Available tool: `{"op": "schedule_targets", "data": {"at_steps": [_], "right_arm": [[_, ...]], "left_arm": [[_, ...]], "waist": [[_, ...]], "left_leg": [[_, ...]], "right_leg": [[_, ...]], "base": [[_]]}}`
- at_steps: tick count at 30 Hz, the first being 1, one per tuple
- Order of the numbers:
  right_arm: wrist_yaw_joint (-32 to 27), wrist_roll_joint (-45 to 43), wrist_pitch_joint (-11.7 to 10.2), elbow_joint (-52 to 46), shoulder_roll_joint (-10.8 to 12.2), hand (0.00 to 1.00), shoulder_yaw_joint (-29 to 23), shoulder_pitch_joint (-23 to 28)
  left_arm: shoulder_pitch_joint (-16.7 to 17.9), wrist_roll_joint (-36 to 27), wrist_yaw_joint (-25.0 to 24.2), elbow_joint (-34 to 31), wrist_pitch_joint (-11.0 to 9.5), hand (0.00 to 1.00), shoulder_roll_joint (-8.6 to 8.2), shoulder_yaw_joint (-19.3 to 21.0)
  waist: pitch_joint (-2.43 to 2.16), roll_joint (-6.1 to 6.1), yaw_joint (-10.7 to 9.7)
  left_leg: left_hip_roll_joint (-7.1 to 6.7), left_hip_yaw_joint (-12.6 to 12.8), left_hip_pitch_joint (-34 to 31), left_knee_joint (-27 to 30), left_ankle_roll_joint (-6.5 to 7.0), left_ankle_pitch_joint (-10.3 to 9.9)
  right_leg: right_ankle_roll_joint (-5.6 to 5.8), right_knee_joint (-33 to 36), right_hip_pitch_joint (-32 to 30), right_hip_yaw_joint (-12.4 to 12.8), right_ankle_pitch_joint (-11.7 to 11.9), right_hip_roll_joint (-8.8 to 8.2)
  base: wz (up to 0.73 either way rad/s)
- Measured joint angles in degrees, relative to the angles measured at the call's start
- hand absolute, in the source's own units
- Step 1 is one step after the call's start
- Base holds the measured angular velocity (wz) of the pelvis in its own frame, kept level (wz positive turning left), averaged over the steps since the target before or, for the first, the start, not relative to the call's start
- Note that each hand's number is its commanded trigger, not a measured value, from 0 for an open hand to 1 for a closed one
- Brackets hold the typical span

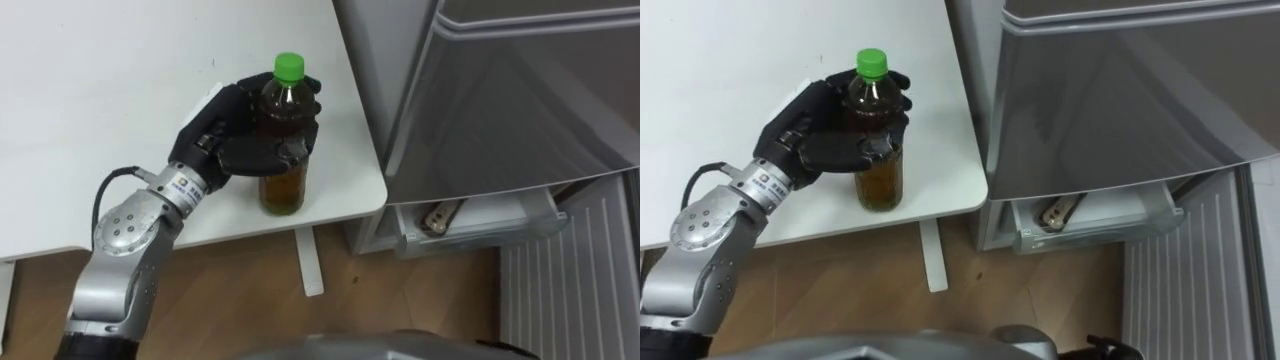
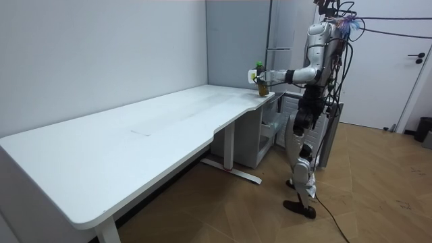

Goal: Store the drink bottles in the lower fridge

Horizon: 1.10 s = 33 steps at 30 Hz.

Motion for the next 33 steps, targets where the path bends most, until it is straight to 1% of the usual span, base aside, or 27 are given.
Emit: {"op": "schedule_targets", "data": {"at_steps": [5, 7, 12, 14, 16, 18, 20, 22, 24, 25, 27, 28, 30, 33], "right_arm": [[0.2, 0.0, 0.0, -0.2, 0.0, 0.00, 0.1, -0.3], [0.5, -0.1, 0.0, -1.1, -0.2, 0.00, 1.1, -0.3], [1.3, -1.6, 0.0, -6.5, -1.0, 0.00, 2.6, 0.1], [1.8, -4.4, 0.0, -9.0, -1.5, 0.00, 3.9, 0.1], [2.3, -7.0, 0.0, -11.3, -2.0, 0.00, 5.3, 0.0], [2.8, -9.4, 0.0, -13.3, -2.4, 0.00, 7.2, -0.3], [3.2, -11.7, 0.0, -15.0, -2.6, 0.00, 8.0, -0.5], [4.1, -12.5, 0.0, -16.0, -2.7, 0.00, 8.8, -0.9], [5.5, -13.6, 0.1, -21.5, -2.7, 0.00, 9.0, 0.3], [6.1, -13.5, 0.0, -23.3, -2.6, 0.00, 9.0, 0.5], [8.6, -13.0, -0.6, -28.9, -0.9, 0.00, 9.6, 0.5], [9.3, -13.0, -0.8, -29.9, -0.4, 0.00, 10.0, 0.5], [11.2, -11.6, -1.2, -33.7, 0.9, 0.00, 12.8, 0.5], [14.6, -11.2, -1.2, -36.8, 2.2, 0.00, 15.7, -0.1]], "left_arm": [[-0.1, 0.5, -0.1, 0.0, -0.1, 1.00, 0.64, -0.1], [-0.3, 0.6, -0.4, 0.0, 0.0, 1.00, 1.02, -0.1], [-0.7, 0.5, -1.0, 0.1, 0.0, 1.00, 1.05, -0.1], [-1.1, 0.5, -1.2, 0.0, 0.0, 1.00, 0.98, -0.1], [-1.7, 1.0, -1.5, 0.0, 0.0, 1.00, 0.63, -0.3], [-2.6, 1.2, -1.7, 0.7, -0.1, 1.00, -0.75, -1.3], [-2.6, 1.0, -1.8, 0.7, -0.3, 1.00, -1.77, -2.2], [-2.6, 0.2, -1.8, 0.7, -0.8, 1.00, -1.82, -3.6], [-2.6, -0.9, -1.9, 0.7, -0.9, 1.00, -1.88, -4.8], [-2.6, -1.1, -1.9, 0.7, -0.9, 1.00, -1.86, -5.0], [-2.6, -1.4, -2.0, 0.7, -0.9, 1.00, -1.59, -6.2], [-2.6, -1.4, -2.2, 0.8, -0.9, 1.00, -1.56, -6.5], [-2.6, -2.1, -2.3, 0.8, -0.9, 1.00, -1.49, -8.4], [-2.6, -2.7, -3.0, 0.8, -1.0, 1.00, -1.64, -9.8]], "waist": [[-0.02, 0.07, 0.1], [-0.01, 0.15, 0.1], [0.22, 0.98, 0.2], [0.08, 1.21, 0.4], [0.07, 1.30, 1.3], [0.11, 1.07, 1.9], [0.18, 0.80, 2.2], [0.22, 0.50, 2.6], [0.28, 0.13, 3.0], [0.31, 0.04, 3.0], [0.04, -0.44, 2.9], [-0.02, -0.55, 2.9], [-0.05, -0.76, 3.2], [-0.09, -0.81, 3.3]], "left_leg": [[0.01, 0.0, 0.0, 0.0, 0.00, 0.0], [0.01, 0.1, 0.0, 0.0, 0.00, 0.0], [0.07, 0.3, -0.3, 0.0, 0.00, 0.0], [0.12, 0.6, -0.9, 0.1, 0.00, 0.0], [0.22, 1.1, -1.3, 0.2, -0.01, 0.0], [0.22, 1.3, -1.7, 0.7, -0.01, 0.0], [0.28, 1.6, -1.9, 0.7, -0.02, 0.0], [0.33, 1.6, -2.0, 0.7, -0.02, 0.0], [0.37, 1.5, -2.0, 0.7, -0.02, 0.0], [0.39, 1.5, -1.9, 0.7, -0.02, 0.0], [0.51, 1.5, -1.8, 0.7, -0.02, 0.0], [0.53, 1.4, -1.8, 0.8, -0.02, 0.0], [0.52, 1.4, -1.6, 0.8, -0.03, 0.0], [0.44, 1.2, -2.1, 0.8, -0.03, 0.0]], "right_leg": [[0.00, 0.0, 0.0, 0.0, 0.0, 0.03], [0.00, 0.0, 0.0, 0.1, 0.0, 0.07], [0.00, 0.1, -0.4, 0.5, 0.0, 0.13], [-0.06, 0.3, -1.2, 0.6, 0.1, 0.13], [-0.07, 1.0, -2.2, 1.1, 0.1, 0.19], [-0.12, 1.1, -2.3, 1.0, 0.1, 0.03], [-0.13, 1.2, -2.6, 1.0, 0.1, -0.01], [-0.20, 1.2, -2.7, 0.9, 0.1, -0.02], [-0.26, 1.2, -2.7, 1.4, 0.2, -0.05], [-0.30, 1.2, -2.7, 1.4, 0.2, -0.03], [-0.43, 1.1, -2.6, 1.4, 0.3, 0.08], [-0.43, 1.1, -2.5, 1.4, 0.3, 0.10], [-0.44, 1.0, -2.3, 1.3, 0.3, 0.08], [-0.39, 1.0, -2.8, 1.0, 0.3, -0.06]], "base": [[0.00], [0.00], [-0.01], [-0.08], [-0.17], [-0.03], [-0.02], [-0.02], [-0.04], [-0.07], [-0.02], [0.04], [0.04], [0.06]]}}
